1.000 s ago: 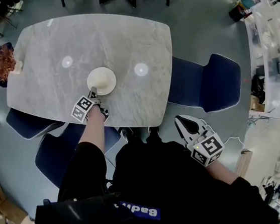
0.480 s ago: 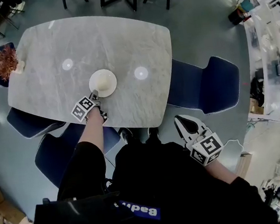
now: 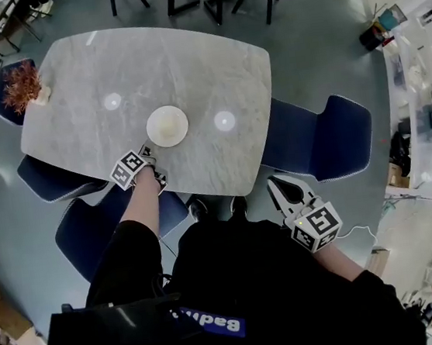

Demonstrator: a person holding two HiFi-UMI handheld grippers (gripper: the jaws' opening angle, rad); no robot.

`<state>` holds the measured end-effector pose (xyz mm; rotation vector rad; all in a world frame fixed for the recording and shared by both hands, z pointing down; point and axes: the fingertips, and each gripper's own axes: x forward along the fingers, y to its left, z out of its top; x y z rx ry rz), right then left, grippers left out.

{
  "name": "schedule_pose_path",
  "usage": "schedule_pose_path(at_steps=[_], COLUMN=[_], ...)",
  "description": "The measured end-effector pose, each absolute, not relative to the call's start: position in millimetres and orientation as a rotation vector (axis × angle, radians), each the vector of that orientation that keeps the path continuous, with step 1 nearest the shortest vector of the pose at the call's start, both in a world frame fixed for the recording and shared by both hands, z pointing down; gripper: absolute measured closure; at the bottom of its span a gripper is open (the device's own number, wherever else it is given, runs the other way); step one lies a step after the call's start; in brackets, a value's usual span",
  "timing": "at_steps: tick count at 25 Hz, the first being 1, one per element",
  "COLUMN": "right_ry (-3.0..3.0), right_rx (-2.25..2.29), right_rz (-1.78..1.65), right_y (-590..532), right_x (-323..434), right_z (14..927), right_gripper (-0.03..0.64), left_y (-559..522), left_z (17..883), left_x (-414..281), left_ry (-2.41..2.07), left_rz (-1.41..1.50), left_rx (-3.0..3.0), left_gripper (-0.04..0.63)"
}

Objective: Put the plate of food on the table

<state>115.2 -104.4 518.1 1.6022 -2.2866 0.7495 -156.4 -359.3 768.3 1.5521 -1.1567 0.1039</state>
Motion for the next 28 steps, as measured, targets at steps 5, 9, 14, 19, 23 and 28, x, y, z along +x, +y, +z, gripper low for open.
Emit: schedule_pose_path(at_steps=[5, 9, 14, 19, 23, 28], right_ry=[-2.335, -2.371, -2.415, -2.451, -2.491, -2.524], right_rx=[1.585, 1.565, 1.533, 1.507, 1.469, 1.428], right_rz=[0.717, 0.692, 0.690, 0.715, 0.728, 0.696], right_y=[-108.3, -112.6, -116.8, -119.6, -122.5, -123.1], right_x=[106.9, 98.1, 88.1, 84.2, 75.8, 68.2], right_z=[513.8, 507.4, 503.3, 504.3, 502.5, 499.6], right_gripper=[0.607, 0.609, 0.608, 0.607, 0.609, 0.607], left_y=[-336.5, -307.0, -268.0, -230.4, -209.7, -177.5], left_z=[735.1, 699.7, 646.7, 602.6, 554.1, 482.9], left_x=[-155.3, -146.5, -130.7, -102.4, -76.7, -41.4], left_ry=[-1.113, -1.034, -0.920, -0.814, -0.704, -0.581], left_rz=[-0.029, -0.114, -0.114, 0.042, 0.085, 0.115], left_rx=[1.551, 1.559, 1.660, 1.940, 2.189, 2.554], left_gripper=[0.514, 0.514, 0.514, 0.515, 0.517, 0.539])
